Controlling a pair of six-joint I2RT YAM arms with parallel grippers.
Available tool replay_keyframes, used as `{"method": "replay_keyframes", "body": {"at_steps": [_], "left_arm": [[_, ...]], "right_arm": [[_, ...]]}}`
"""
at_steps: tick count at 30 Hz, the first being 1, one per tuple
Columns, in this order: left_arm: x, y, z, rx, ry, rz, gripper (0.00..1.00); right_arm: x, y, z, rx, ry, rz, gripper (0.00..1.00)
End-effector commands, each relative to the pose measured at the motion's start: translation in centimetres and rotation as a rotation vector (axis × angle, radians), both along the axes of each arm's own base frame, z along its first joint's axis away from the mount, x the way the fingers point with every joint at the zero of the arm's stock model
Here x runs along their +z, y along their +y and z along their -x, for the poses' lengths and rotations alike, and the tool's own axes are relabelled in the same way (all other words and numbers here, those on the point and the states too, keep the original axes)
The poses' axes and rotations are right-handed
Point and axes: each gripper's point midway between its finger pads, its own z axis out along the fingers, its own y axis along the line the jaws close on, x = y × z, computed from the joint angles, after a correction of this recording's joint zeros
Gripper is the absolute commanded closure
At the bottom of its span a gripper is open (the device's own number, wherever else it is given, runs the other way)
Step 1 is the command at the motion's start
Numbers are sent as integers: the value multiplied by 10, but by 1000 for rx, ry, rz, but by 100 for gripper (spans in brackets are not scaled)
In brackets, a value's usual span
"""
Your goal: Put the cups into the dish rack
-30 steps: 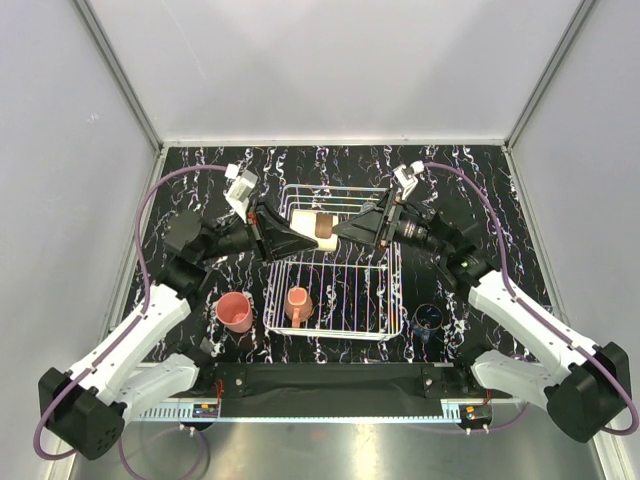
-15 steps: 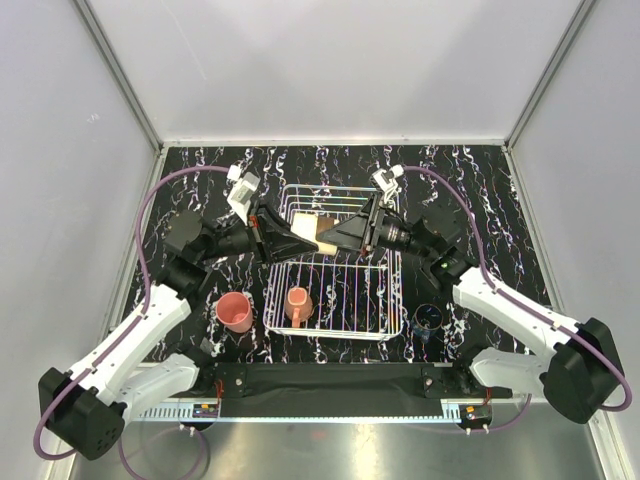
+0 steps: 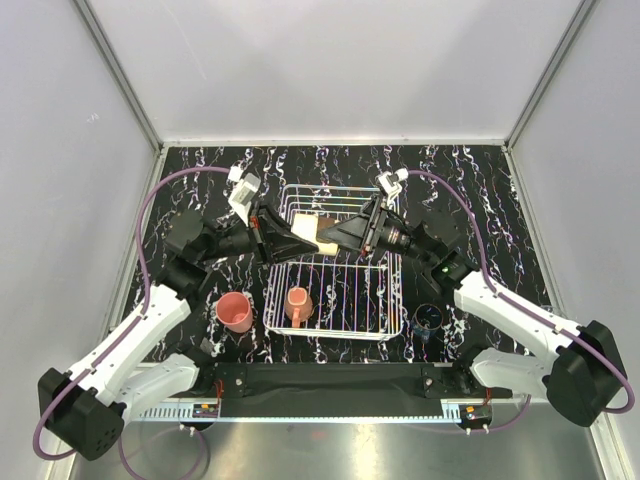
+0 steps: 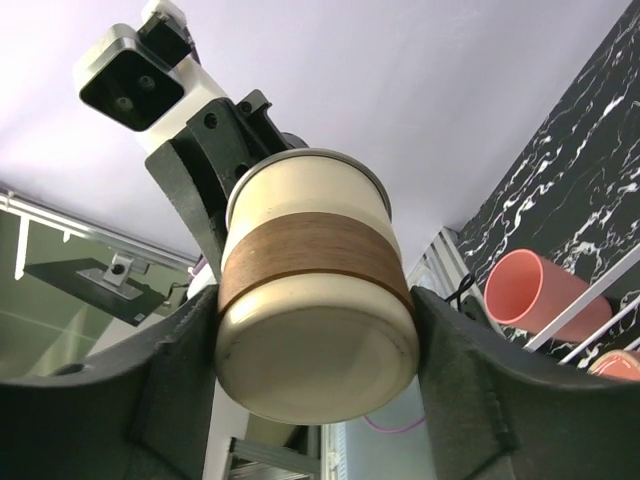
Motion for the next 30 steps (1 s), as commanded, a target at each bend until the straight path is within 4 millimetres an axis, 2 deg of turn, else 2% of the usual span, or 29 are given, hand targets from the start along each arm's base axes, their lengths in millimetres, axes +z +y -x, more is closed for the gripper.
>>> {"method": "replay_keyframes", "body": {"at_steps": [1,2,3,5,6,8,9,10,11,13,14,15,16,17,18,19,20,21,22,23,24,25,26,28,29,30], "left_arm": [[14,2,-1,25,-63,18,100],[13,2,-2,24,-59,14,100],[13,1,-3,26,-55,10,93],[11,0,-7,35,-45,-1,72],[10,1,-7,39,-45,-5,44],[7,2,-12,72,-40,-20,28],[7,3,-17,97,-38,-23,24],[2,4,-21,123,-27,-44,19],[1,6,-25,156,-24,-54,18],[-7,15,-42,263,0,-86,18],[-9,19,-48,309,1,-101,18],[-13,27,-65,420,16,-122,18],[-25,34,-73,484,40,-186,17],[-31,42,-82,548,57,-220,17],[-39,60,-103,701,84,-267,18],[-52,72,-108,770,137,-337,17],[-61,82,-116,833,169,-373,17],[-72,99,-124,920,209,-422,17],[-74,104,-126,945,220,-435,16],[-73,108,-129,964,222,-440,16],[-74,109,-130,973,221,-445,16],[-75,109,-130,972,221,-445,16],[-75,108,-130,969,220,-444,16],[-74,107,-129,959,220,-439,16],[-73,106,-129,953,220,-436,16],[-73,106,-129,951,215,-437,16]], "right_arm": [[31,-4,5,-18,-53,-74,48],[31,-3,4,-20,-48,-68,58],[28,-2,2,-26,-39,-52,77],[32,-2,0,-32,-42,-44,94],[27,-1,-3,-45,-27,-19,100],[26,-1,-8,-76,-13,12,100],[14,-3,-14,-110,12,68,100],[19,-4,-17,-130,7,86,100],[0,-8,-25,-180,37,175,100],[-2,-16,-32,-244,47,238,100],[-21,-24,-39,-305,86,321,100],[-27,-29,-42,-334,94,359,100],[-23,-34,-46,-367,95,385,100],[-46,-43,-52,-411,139,492,100],[-53,-46,-55,-429,151,538,100],[-49,-48,-58,-443,154,564,100],[-75,-55,-62,-466,202,670,100],[-82,-59,-64,-480,221,714,100],[-82,-60,-67,-491,232,742,100],[-98,-71,-67,-515,267,827,100],[-112,-72,-69,-513,289,885,100],[-110,-73,-71,-514,284,908,100],[-127,-77,-70,-485,288,1002,100],[-129,-79,-72,-468,275,1066,100],[-146,-87,-71,-452,289,1163,100],[-144,-88,-73,-452,286,1188,100]]}}
